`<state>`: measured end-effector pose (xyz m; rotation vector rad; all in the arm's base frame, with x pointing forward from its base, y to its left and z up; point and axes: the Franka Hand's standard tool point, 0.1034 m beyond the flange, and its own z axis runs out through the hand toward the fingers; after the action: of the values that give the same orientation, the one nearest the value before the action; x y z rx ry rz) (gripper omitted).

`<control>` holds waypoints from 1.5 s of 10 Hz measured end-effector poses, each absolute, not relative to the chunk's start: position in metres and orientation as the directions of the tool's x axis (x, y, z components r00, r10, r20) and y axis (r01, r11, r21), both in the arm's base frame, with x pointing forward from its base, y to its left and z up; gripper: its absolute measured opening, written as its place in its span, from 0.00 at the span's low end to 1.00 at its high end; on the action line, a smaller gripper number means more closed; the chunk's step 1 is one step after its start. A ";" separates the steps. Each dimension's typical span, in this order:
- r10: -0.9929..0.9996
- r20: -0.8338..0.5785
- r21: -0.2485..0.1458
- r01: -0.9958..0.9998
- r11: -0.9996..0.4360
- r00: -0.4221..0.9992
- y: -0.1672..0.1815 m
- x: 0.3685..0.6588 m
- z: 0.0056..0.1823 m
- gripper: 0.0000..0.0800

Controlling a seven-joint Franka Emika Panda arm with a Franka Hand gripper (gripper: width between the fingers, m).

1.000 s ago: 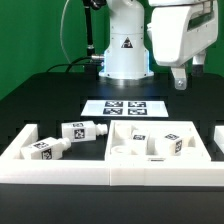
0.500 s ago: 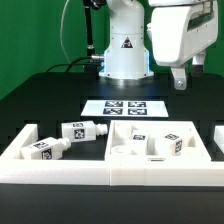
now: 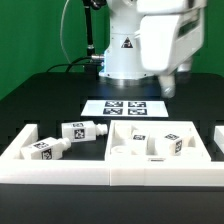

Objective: Assemble one leg

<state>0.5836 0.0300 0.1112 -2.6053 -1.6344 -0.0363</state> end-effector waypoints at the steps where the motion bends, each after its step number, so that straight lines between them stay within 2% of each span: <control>1: 0.907 0.055 -0.047 0.909 -0.415 0.417 0.020 0.588 0.106 0.81; 4: 0.899 0.054 -0.048 0.900 -0.432 0.434 0.019 0.589 0.104 0.81; 5: 0.853 0.050 -0.054 0.854 -0.517 0.520 0.019 0.589 0.104 0.81; 7: 0.662 0.020 -0.075 0.661 -0.746 0.749 0.016 0.588 0.094 0.81; 12: 0.444 0.010 -0.073 0.444 -0.893 0.896 0.011 0.596 0.092 0.81; 14: 0.196 -0.046 -0.101 0.190 -0.977 0.980 0.008 0.591 0.085 0.81; 15: 0.114 -0.072 -0.101 0.106 -0.989 0.991 0.004 0.594 0.078 0.81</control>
Offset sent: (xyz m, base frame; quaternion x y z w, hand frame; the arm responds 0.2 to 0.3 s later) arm 0.0000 0.0000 0.0000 0.0000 0.0000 0.0000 1.0000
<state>0.5936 0.0038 0.0783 -3.0376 -0.1681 0.1187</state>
